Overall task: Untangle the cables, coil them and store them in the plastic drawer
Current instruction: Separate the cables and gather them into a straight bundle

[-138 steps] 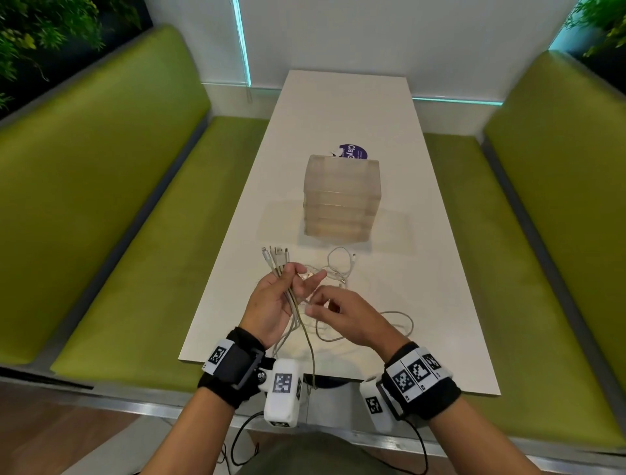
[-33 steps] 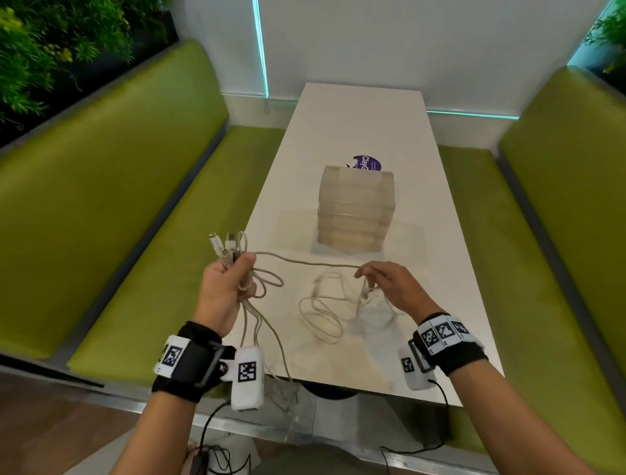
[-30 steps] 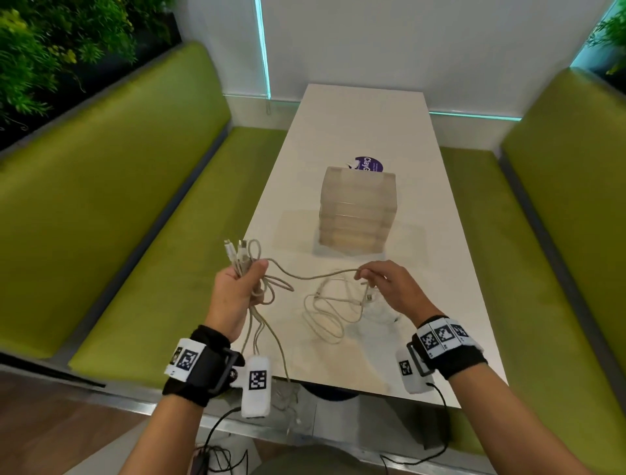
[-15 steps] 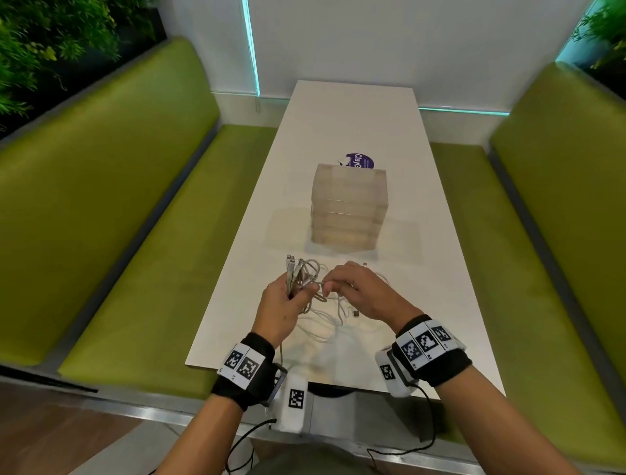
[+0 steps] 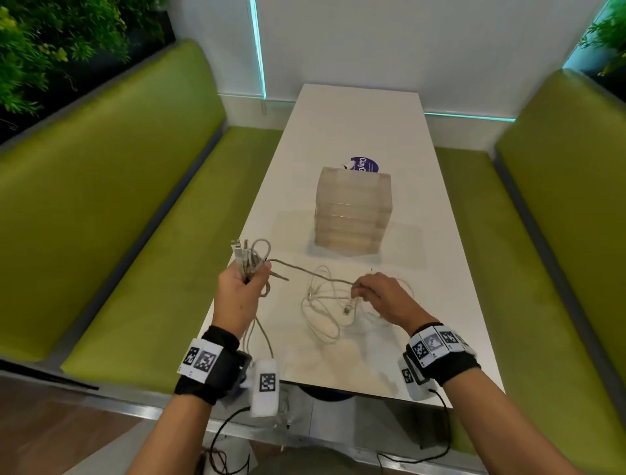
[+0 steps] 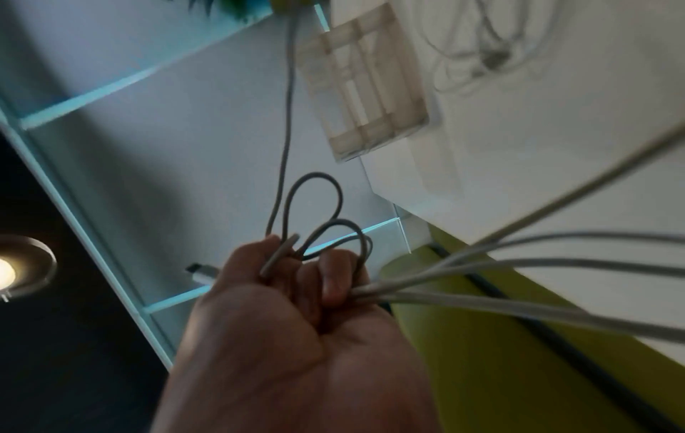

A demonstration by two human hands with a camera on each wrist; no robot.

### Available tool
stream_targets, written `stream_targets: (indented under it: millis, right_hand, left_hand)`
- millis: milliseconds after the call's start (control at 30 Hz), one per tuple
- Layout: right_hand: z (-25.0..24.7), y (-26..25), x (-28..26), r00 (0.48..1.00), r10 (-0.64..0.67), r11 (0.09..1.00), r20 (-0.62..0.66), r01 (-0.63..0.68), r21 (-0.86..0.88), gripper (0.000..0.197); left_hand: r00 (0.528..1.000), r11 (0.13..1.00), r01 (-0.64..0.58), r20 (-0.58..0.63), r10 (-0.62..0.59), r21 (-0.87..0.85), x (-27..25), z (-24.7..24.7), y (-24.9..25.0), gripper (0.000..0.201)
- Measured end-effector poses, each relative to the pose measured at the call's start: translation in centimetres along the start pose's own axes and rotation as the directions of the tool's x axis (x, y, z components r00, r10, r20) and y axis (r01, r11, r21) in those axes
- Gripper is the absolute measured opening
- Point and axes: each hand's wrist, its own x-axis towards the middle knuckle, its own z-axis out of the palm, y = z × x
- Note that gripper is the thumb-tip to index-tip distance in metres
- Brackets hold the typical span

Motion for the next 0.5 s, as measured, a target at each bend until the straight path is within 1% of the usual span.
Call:
stream_targets:
  millis: [67,167,233,300,333,400,433,467,500]
  right_hand:
    - [0.1,0.0,-0.1,0.999,-0.024,0.998,-0.03,0.025,0.053,0.022]
    - [0.2,0.2,-0.1,0.995,-0.046,0.997,-0.084,0.051,0.056,0.019]
    - [-0.1,0.2,-0.4,0.99,-0.048,0.996,-0.132,0.058,0.074,0.022]
    - [-0.9,-0.5,-1.0,0.986,-0.077,0.992,-0.144,0.091,0.09,0.029]
    - [-1.5,-1.2,-1.3,0.99,-0.089,0.99,-0.108,0.1,0.102,0.035]
    - [-2.7,-2.8,-2.0,0.996,-0.085,0.978,0.035,0.076,0.192,0.057]
    - [-3.2,-3.5,-2.3,0.99,-0.082,0.963,0.111,0.051,0.263,0.067]
    - [-3.6,-4.2,-2.5,0.98,-0.087,0.946,0.177,0.026,0.323,0.074]
    - [-3.8,-4.8,-2.6,0.969,-0.096,0.932,0.228,0.007,0.363,0.078]
  left_hand:
    - [1.0,0.999,0.0,0.016,-0.001,0.043,-0.1,-0.2,-0.1,0.028]
    - [0.999,0.999,0.031,0.039,-0.031,0.018,-0.3,0.1,-0.2,0.027]
    - [0.993,0.997,0.055,0.103,-0.06,0.048,-0.5,0.4,-0.3,0.02]
    - [0.974,0.992,0.063,0.209,-0.084,0.105,-0.8,0.6,-0.4,0.014]
    - [0.962,0.991,0.07,0.255,-0.098,0.118,-1.1,0.8,-0.4,0.013]
    - [0.927,0.988,0.089,0.352,-0.13,0.13,-1.6,1.3,-0.3,0.012]
    - [0.899,0.985,0.097,0.412,-0.148,0.143,-1.8,1.5,-0.2,0.012]
    - [0.861,0.982,0.101,0.48,-0.168,0.162,-2.0,1.7,-0.1,0.011]
    - [0.813,0.978,0.101,0.552,-0.187,0.182,-2.3,1.8,0.0,0.012]
